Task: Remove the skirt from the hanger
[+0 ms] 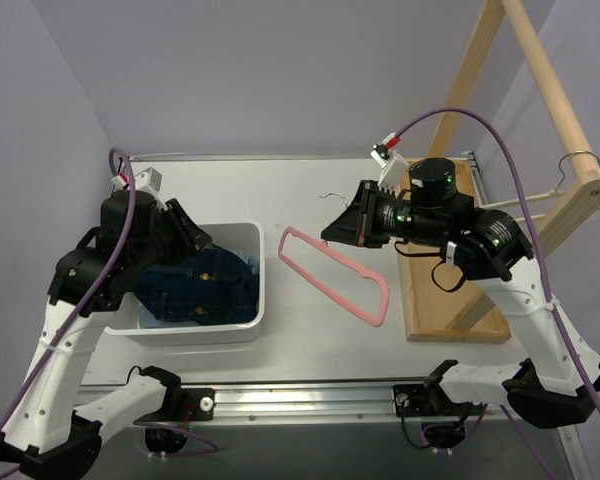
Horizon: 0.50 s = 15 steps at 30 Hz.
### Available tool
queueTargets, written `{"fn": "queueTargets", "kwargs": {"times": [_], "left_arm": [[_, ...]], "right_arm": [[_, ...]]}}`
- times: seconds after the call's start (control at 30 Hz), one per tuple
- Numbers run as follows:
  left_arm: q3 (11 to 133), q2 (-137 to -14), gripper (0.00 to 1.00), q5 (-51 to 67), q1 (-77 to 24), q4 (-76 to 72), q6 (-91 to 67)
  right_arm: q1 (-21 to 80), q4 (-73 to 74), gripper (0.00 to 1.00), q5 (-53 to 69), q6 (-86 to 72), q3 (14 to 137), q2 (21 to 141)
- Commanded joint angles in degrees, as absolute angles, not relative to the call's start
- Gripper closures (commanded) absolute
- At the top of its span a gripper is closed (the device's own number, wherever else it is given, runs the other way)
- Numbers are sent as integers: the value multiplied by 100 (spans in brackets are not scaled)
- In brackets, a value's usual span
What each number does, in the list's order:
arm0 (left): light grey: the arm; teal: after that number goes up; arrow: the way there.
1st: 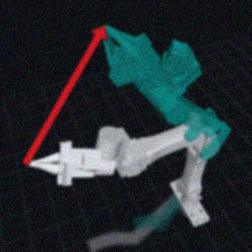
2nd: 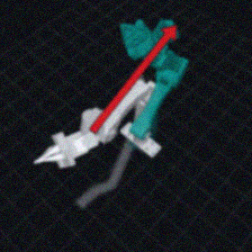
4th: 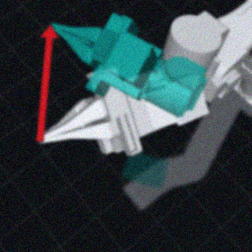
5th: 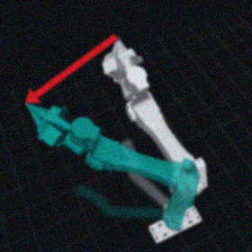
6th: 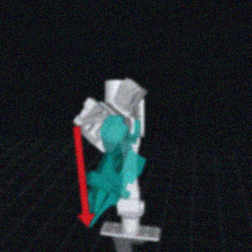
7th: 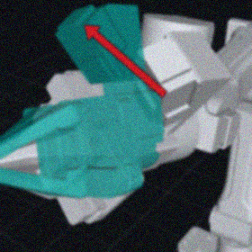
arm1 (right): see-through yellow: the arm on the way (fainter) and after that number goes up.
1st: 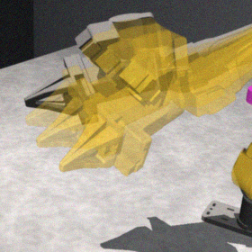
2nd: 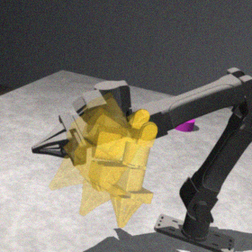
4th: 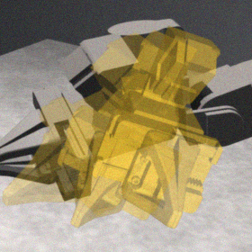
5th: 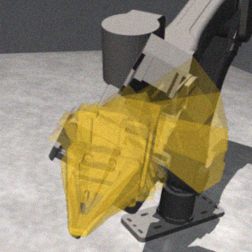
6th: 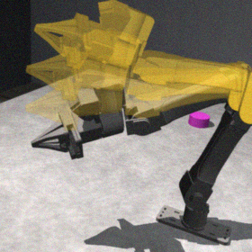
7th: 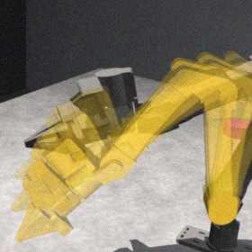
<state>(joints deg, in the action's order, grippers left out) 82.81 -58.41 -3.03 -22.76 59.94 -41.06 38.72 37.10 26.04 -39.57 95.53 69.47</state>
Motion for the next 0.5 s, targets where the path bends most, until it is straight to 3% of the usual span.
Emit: {"fn": "queueTargets", "kwargs": {"times": [0.0, 0.17, 0.47], "left_arm": [[8622, -5810, 56, 578, -2302, 6118, -3982], [9069, -5871, 56, 1521, -2829, 5203, -3701], [11600, -7101, 55, 53, -4901, 6398, -2927]], "right_arm": [[3885, 3638, 100, 2042, -3964, 10009, 7285], [3832, 4069, 100, 1162, -4052, 10327, 7857], [3753, 4482, 100, -218, -4368, 10529, 8621]]}}
